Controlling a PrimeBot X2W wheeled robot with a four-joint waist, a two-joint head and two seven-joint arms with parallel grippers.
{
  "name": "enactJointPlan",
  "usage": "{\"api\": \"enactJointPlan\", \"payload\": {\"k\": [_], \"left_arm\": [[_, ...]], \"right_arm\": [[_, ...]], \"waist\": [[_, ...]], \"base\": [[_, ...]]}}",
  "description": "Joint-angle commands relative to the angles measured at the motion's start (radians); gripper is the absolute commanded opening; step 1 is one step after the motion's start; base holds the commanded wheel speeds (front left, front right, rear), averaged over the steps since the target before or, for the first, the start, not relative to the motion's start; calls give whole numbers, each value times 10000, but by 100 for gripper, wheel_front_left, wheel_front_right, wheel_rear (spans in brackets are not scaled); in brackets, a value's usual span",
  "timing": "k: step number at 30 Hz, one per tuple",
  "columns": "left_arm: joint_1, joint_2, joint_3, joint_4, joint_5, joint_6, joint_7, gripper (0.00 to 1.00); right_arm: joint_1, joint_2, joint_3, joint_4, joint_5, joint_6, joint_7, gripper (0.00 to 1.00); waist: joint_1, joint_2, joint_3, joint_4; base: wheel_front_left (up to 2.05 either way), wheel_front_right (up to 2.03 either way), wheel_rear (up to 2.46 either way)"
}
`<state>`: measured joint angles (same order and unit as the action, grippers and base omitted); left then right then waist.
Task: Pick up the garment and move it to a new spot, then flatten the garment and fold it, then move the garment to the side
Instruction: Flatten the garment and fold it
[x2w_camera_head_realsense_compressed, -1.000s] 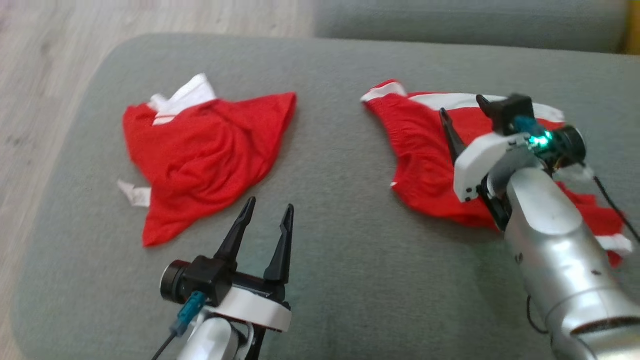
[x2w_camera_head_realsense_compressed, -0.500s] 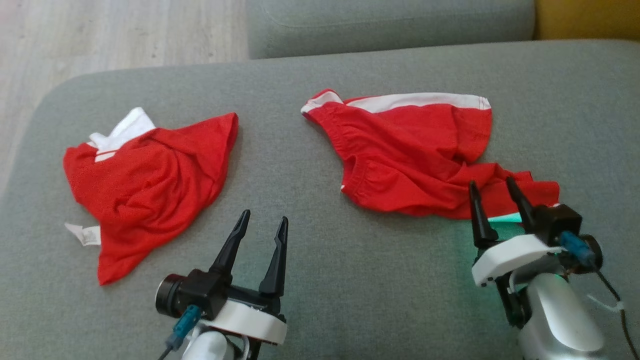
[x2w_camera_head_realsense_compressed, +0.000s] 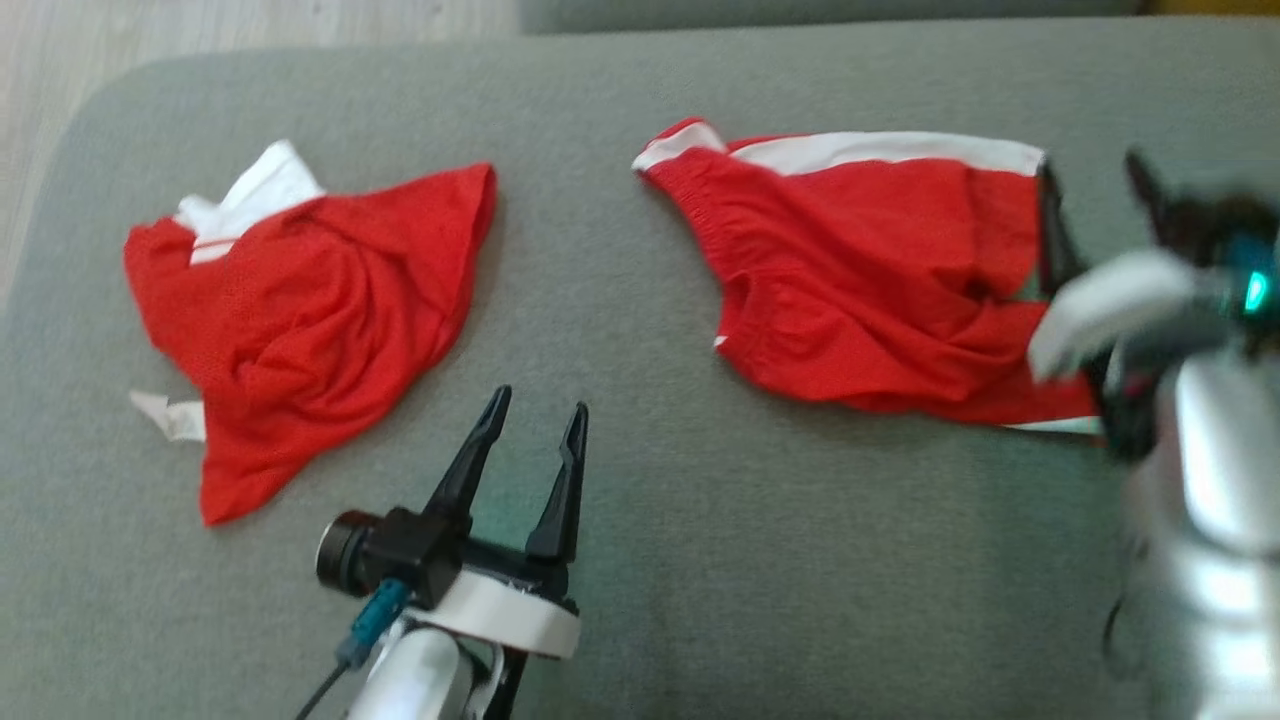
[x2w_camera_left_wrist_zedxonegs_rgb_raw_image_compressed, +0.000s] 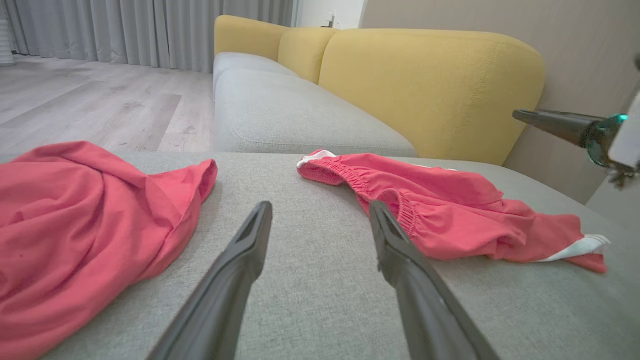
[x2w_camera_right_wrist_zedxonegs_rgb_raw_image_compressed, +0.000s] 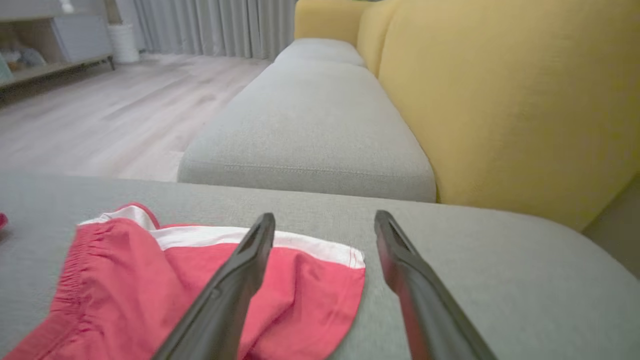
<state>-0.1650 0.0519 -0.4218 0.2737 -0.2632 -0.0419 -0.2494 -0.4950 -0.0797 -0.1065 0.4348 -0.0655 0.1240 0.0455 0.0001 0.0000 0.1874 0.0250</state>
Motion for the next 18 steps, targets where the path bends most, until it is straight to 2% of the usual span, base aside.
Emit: {"api": "enactJointPlan", "payload": {"k": [1, 9, 13, 18], "left_arm": [[-444, -17, 207, -268, 63, -43, -124, 100], [-872, -17, -103, -227, -131, -68, -124, 100], [-1027, -17, -269, -226, -257, 4, -124, 100], [-1136, -17, -338, -260, -354, 73, -124, 100]], "right_arm": [[-844, -253, 287, 0, -156, 67, 556, 100], [-2886, -1256, 1020, 2935, 311, 67, 3471, 100], [-3350, -1726, 1715, 4058, 690, 67, 4166, 100], [-3632, -2089, 2264, 4763, 955, 67, 4387, 100]], "waist": [[-1, 0, 405, 403], [-1, 0, 1118, 1296], [-1, 0, 1343, 1631], [-1, 0, 1505, 1823]], "base": [[0, 0, 0], [0, 0, 0], [0, 0, 0], [0, 0, 0]]}}
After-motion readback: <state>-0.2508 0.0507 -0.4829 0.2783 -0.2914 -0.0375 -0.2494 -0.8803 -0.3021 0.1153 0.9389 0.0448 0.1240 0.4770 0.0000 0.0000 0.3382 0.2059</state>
